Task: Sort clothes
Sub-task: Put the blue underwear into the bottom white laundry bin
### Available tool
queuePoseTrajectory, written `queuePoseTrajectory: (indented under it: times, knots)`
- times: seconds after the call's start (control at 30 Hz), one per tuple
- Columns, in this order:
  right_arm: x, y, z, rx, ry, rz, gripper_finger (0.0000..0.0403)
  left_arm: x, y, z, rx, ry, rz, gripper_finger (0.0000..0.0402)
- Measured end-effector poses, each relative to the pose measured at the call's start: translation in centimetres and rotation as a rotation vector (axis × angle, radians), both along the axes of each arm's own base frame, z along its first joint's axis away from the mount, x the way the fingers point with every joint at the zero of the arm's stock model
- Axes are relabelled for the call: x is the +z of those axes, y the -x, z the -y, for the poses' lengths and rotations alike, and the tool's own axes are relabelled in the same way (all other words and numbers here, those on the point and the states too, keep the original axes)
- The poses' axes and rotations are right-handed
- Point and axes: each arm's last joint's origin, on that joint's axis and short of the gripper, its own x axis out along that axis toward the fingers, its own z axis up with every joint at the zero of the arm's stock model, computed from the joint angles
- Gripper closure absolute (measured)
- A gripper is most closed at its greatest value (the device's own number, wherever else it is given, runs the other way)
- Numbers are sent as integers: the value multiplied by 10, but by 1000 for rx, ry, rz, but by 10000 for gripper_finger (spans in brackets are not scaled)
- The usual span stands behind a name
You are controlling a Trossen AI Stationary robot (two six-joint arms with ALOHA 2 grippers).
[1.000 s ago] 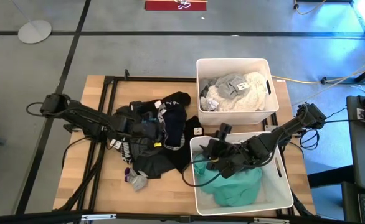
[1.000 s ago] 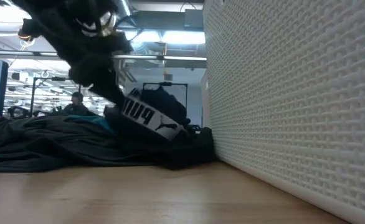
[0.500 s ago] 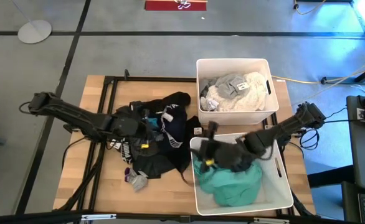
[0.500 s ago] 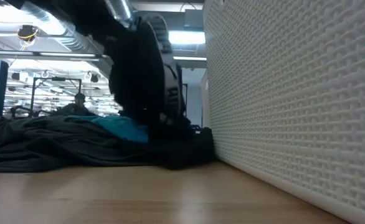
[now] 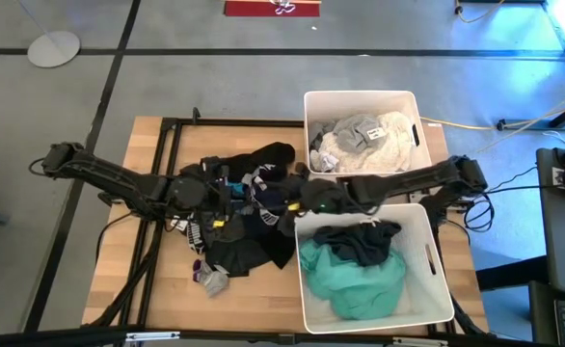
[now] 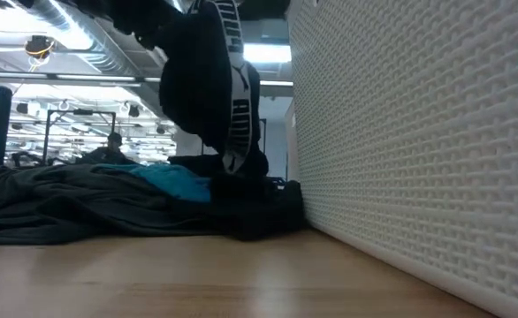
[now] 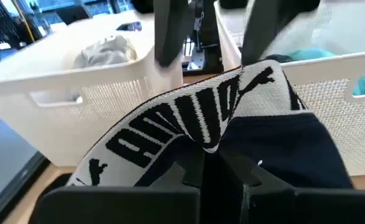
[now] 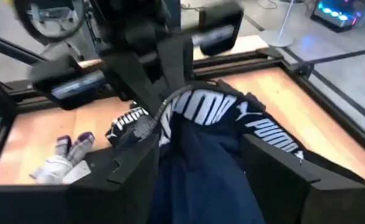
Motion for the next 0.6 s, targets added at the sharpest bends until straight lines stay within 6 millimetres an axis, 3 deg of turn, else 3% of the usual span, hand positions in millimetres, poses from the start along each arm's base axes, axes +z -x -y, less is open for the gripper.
queuePoseTrajectory:
  times: [0.2, 0.33, 0.6]
  knots:
    - [-25, -21, 4, 62, -23, -23, 173, 2, -1, 1, -10, -18, 22, 389]
    - [-29, -22, 3, 66, -18, -43, 173, 0, 0, 1, -10, -21, 1, 389]
    - [10, -8, 5, 55, -18, -16, 173, -5, 2, -1, 44, -38, -55, 389]
